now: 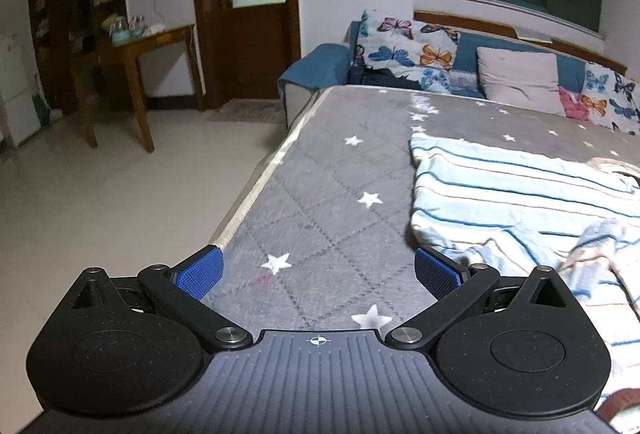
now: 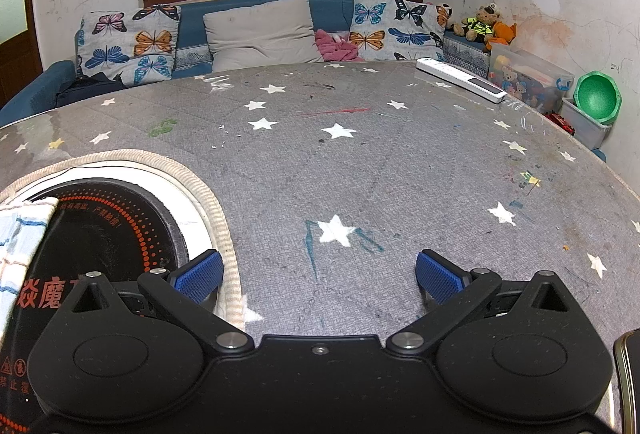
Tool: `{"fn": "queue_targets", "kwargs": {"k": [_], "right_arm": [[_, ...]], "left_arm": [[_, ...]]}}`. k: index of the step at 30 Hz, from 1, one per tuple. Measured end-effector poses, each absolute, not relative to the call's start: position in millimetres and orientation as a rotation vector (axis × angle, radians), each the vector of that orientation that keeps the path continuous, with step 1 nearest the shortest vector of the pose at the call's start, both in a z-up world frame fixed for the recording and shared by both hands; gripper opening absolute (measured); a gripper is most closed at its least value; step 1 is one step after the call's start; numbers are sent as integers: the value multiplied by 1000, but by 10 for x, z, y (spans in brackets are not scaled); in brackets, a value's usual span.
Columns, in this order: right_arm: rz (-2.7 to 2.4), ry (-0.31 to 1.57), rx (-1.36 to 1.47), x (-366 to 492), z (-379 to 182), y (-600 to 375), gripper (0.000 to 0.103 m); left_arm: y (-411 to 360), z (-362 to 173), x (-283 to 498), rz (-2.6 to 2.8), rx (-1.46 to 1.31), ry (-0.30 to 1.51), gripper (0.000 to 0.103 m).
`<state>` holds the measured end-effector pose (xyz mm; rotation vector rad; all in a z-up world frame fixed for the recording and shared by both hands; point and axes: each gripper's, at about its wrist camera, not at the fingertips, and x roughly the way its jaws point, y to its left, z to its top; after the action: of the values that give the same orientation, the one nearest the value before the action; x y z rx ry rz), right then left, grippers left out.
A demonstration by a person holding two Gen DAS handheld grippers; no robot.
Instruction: Fold clothes
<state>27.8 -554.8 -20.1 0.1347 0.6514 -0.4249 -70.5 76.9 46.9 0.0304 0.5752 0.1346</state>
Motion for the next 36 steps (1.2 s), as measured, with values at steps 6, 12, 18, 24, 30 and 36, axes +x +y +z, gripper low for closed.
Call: {"fn": "queue_targets", "kwargs": {"k": [6, 12, 18, 24, 30, 36], "right_arm": [[-425, 651, 135, 279, -201, -5547, 103], [-425, 651, 135, 279, -201, -5547, 103], [-425, 651, 135, 281, -202, -5546, 103], [-425, 651, 135, 281, -202, -5545, 103], [-425, 651, 135, 280, -203, -5546, 103], [-425, 651, 135, 280, -203, -5546, 103]], "left_arm": [[732, 519, -835, 145, 64, 558, 103], [790, 545, -860, 149, 97, 548, 103], [695, 514, -845, 92, 106, 549, 103], [517, 480, -840, 11, 134, 550, 103], [375, 493, -887, -41, 155, 549, 103], [298, 498, -902, -41, 169, 554, 103]]}}
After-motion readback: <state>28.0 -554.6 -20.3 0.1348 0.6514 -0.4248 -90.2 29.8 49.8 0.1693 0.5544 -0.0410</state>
